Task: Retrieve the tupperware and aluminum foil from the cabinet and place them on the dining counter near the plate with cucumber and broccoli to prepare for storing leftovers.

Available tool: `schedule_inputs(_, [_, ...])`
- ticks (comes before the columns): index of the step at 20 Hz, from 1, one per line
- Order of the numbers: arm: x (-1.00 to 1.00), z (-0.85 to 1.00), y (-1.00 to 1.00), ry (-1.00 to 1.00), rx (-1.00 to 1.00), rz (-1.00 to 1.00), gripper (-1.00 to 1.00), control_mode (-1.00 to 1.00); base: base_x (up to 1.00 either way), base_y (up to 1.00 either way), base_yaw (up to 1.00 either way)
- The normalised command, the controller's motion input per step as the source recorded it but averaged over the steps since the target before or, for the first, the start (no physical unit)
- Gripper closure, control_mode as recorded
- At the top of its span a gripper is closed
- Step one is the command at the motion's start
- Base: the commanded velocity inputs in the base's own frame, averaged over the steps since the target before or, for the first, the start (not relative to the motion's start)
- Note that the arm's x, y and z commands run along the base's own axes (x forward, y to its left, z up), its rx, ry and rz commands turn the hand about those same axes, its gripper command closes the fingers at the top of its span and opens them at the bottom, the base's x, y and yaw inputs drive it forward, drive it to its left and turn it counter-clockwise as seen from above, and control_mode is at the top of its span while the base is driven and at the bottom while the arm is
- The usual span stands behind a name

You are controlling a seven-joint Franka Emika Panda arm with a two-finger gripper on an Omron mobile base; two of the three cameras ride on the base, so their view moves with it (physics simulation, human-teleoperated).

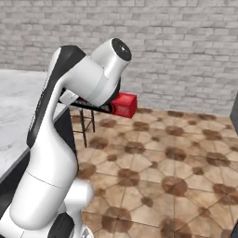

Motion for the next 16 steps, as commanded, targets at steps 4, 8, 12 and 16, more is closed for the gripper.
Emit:
schedule_inputs(4, [0.00, 0.00, 0.00, 0.00, 0.00, 0.00, 1.00, 1.00, 1.00, 0.05, -0.19])
schedule_inputs(8, [0.00, 0.00, 0.00, 0.00, 0.00, 0.00, 1.00, 1.00, 1.00, 0.06, -0.15])
schedule_inputs(12, [0.00, 0.00, 0.00, 0.00, 0.00, 0.00, 1.00, 1.00, 1.00, 0.11, -0.11])
schedule_inputs(16, [0.00, 0.00, 0.00, 0.00, 0.00, 0.00, 1.00, 1.00, 1.00, 0.19, -0.05])
